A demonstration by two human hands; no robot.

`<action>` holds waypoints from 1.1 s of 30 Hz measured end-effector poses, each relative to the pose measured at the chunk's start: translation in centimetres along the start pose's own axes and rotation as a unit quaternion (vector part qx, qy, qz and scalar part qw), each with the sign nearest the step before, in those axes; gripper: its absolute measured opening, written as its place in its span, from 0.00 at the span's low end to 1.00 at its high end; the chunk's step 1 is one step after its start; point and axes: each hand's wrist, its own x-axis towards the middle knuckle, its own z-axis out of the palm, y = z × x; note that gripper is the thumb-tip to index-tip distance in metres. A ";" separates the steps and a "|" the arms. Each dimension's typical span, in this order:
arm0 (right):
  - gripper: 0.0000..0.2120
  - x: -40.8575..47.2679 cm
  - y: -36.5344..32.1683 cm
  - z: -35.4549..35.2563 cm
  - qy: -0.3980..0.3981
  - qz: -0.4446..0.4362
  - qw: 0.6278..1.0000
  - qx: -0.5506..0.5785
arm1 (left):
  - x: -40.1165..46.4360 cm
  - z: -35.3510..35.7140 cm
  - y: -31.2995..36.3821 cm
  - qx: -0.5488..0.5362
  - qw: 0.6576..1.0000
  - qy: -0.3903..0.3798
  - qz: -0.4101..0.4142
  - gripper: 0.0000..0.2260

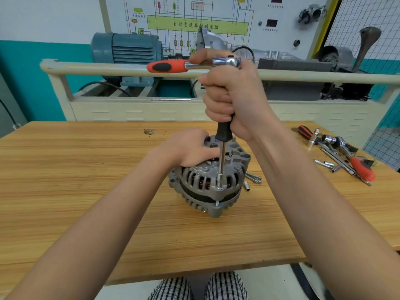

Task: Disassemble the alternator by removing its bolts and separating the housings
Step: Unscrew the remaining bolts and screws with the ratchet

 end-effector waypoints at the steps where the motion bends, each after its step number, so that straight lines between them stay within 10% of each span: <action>1: 0.11 0.2 0.1 0.2 -0.015 0.001 1.000 0.011 | 0.1 -0.2 0.1 -0.014 1.000 -0.017 0.016 0.36; 9: 0.11 1.6 0.9 0.9 -0.062 0.020 0.997 0.049 | -0.3 -1.4 -0.2 -0.117 0.988 -0.036 0.090 0.25; 12: 0.08 1.6 0.9 1.1 -0.033 0.010 0.999 0.012 | -2.0 -2.3 -1.2 -0.275 0.956 -0.017 0.098 0.06; 17: 0.04 1.6 0.7 1.5 0.054 -0.048 0.987 -0.142 | -6.5 -2.8 -0.7 -0.580 0.802 -0.012 0.142 0.24; 21: 0.08 0.9 -0.1 2.2 0.053 -0.115 0.952 -0.278 | -6.7 -2.8 3.4 -0.574 0.814 0.057 0.069 0.05; 24: 0.20 0.8 -1.1 2.0 0.036 -0.078 0.943 -0.322 | -6.2 -3.0 5.2 -0.594 0.801 0.076 -0.012 0.19; 30: 0.10 2.2 -0.8 -0.6 0.270 0.098 0.935 -0.209 | -5.9 -2.7 5.3 -0.602 0.794 0.081 -0.014 0.23; 33: 0.26 3.4 -0.1 -1.6 0.116 0.288 0.938 0.154 | -6.0 -2.9 4.9 -0.598 0.799 0.064 0.001 0.22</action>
